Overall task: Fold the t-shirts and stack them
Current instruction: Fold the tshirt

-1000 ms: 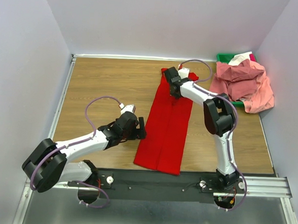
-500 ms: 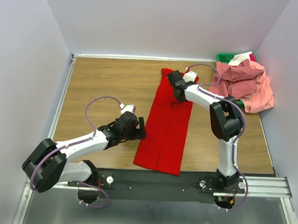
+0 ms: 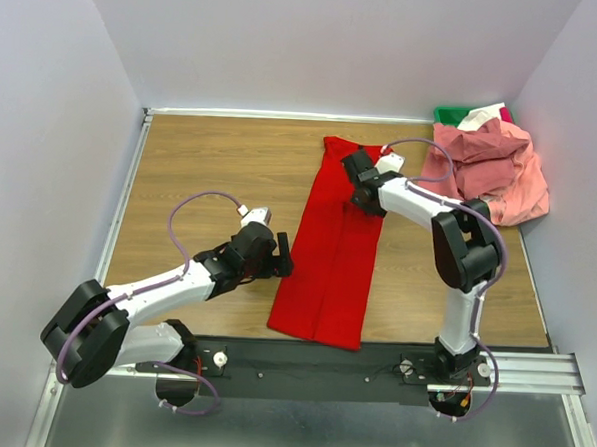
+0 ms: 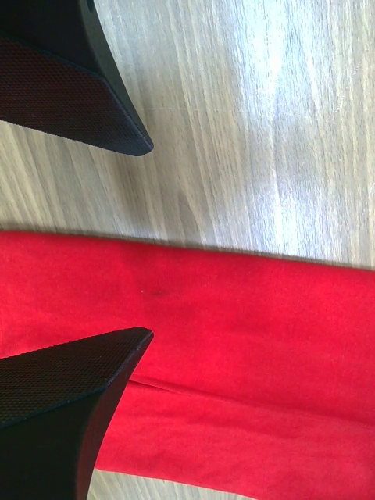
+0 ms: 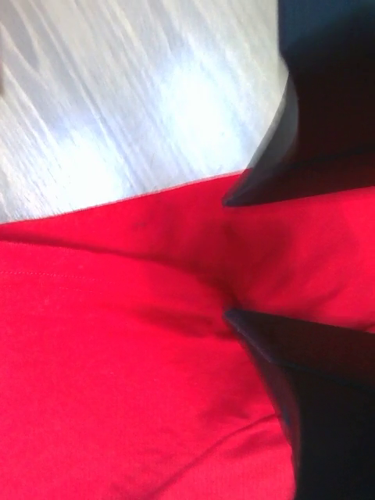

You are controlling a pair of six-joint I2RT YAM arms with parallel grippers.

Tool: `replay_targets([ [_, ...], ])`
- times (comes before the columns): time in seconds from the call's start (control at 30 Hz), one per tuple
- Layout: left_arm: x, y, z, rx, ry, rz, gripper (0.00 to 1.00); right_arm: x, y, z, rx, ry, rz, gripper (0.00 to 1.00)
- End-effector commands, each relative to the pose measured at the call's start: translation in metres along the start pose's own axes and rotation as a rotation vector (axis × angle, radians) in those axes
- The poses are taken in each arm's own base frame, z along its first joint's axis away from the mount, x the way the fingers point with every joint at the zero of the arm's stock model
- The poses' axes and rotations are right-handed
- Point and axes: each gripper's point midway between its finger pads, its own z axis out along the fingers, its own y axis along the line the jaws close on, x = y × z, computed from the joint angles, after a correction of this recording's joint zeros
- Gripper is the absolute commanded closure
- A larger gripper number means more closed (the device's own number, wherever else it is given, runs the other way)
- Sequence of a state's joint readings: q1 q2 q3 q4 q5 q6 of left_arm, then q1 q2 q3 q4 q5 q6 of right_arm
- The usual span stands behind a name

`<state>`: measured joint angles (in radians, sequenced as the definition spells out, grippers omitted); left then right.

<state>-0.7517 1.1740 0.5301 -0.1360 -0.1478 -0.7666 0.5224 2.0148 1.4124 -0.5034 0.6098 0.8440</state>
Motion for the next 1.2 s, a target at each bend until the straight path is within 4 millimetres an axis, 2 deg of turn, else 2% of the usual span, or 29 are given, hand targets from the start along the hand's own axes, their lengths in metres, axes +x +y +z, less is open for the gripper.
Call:
replay_targets([
  [0.0,-0.007,-0.004,-0.003,0.019,-0.024,0.006,0.02,-0.019,0.001,-0.031,-0.066,-0.026,0.053,0.29],
  [0.03,-0.007,-0.003,-0.003,0.018,-0.024,0.005,0.02,-0.023,0.003,-0.037,-0.090,-0.026,0.040,0.23],
  [0.07,-0.007,-0.003,-0.003,0.018,-0.025,0.006,0.01,-0.024,0.005,-0.040,-0.108,-0.025,0.030,0.07],
  [0.1,-0.007,-0.003,-0.004,0.020,-0.027,0.005,0.01,-0.030,0.010,-0.043,-0.130,-0.033,0.007,0.00],
  [0.17,-0.008,-0.004,-0.004,0.022,-0.032,0.003,0.01,-0.031,0.021,-0.043,-0.173,-0.023,-0.022,0.00],
  [0.2,-0.008,-0.004,-0.003,0.026,-0.036,0.001,0.01,-0.041,0.030,-0.046,-0.198,-0.038,-0.036,0.00],
  [0.23,-0.007,-0.004,-0.003,0.033,-0.034,0.001,0.02,-0.034,0.038,-0.039,-0.212,-0.015,-0.059,0.00],
  [0.27,-0.007,-0.007,-0.002,0.046,-0.034,0.004,0.02,-0.039,0.044,-0.043,-0.234,-0.019,-0.057,0.00],
  [0.3,-0.007,-0.010,-0.001,0.066,-0.036,0.009,0.01,-0.033,0.050,-0.032,-0.228,-0.004,-0.076,0.00],
  [0.37,-0.005,-0.014,-0.001,0.092,-0.024,0.015,0.01,-0.038,0.067,-0.029,-0.265,0.000,-0.080,0.00],
  [0.4,-0.005,-0.016,0.000,0.102,-0.029,0.016,0.01,-0.028,0.070,-0.017,-0.250,0.021,-0.096,0.00],
  [0.47,-0.003,-0.015,-0.001,0.111,-0.026,0.026,0.01,-0.029,0.080,-0.011,-0.265,0.025,-0.102,0.00],
  [0.5,-0.003,-0.017,-0.001,0.121,-0.028,0.029,0.01,-0.022,0.081,-0.002,-0.254,0.037,-0.114,0.00],
  [0.57,-0.002,-0.018,-0.004,0.143,-0.030,0.040,0.01,-0.023,0.087,0.005,-0.255,0.035,-0.120,0.00],
  [0.67,0.003,-0.021,-0.007,0.185,-0.030,0.057,0.01,-0.014,0.090,0.021,-0.248,0.062,-0.130,0.00],
  [0.7,0.003,-0.022,-0.010,0.201,-0.036,0.064,0.01,-0.018,0.093,0.024,-0.255,0.058,-0.123,0.00],
  [0.77,0.005,-0.024,-0.012,0.221,-0.035,0.076,0.01,-0.010,0.097,0.039,-0.258,0.080,-0.147,0.00],
  [0.83,0.010,-0.024,-0.015,0.240,-0.023,0.085,0.01,-0.018,0.108,0.044,-0.285,0.069,-0.162,0.00],
  [0.87,0.012,-0.025,-0.015,0.248,-0.016,0.086,0.01,-0.009,0.110,0.056,-0.284,0.086,-0.183,0.00],
  [0.9,0.015,-0.024,-0.015,0.253,-0.010,0.084,0.02,-0.020,0.123,0.054,-0.329,0.076,-0.181,0.00],
  [0.97,0.018,-0.023,-0.014,0.258,-0.001,0.083,0.01,-0.012,0.130,0.068,-0.360,0.099,-0.234,0.00],
  [1.0,0.023,-0.021,-0.012,0.250,0.014,0.084,0.01,-0.015,0.132,0.071,-0.367,0.091,-0.245,0.00],
  [1.07,0.028,-0.019,-0.010,0.246,0.037,0.081,0.01,-0.030,0.147,0.068,-0.413,0.057,-0.255,0.00],
  [1.13,0.034,-0.018,-0.008,0.246,0.060,0.074,0.01,-0.034,0.156,0.071,-0.443,0.040,-0.300,0.00],
  [1.17,0.036,-0.016,-0.007,0.239,0.069,0.072,0.01,-0.046,0.167,0.063,-0.485,0.016,-0.301,0.00],
])
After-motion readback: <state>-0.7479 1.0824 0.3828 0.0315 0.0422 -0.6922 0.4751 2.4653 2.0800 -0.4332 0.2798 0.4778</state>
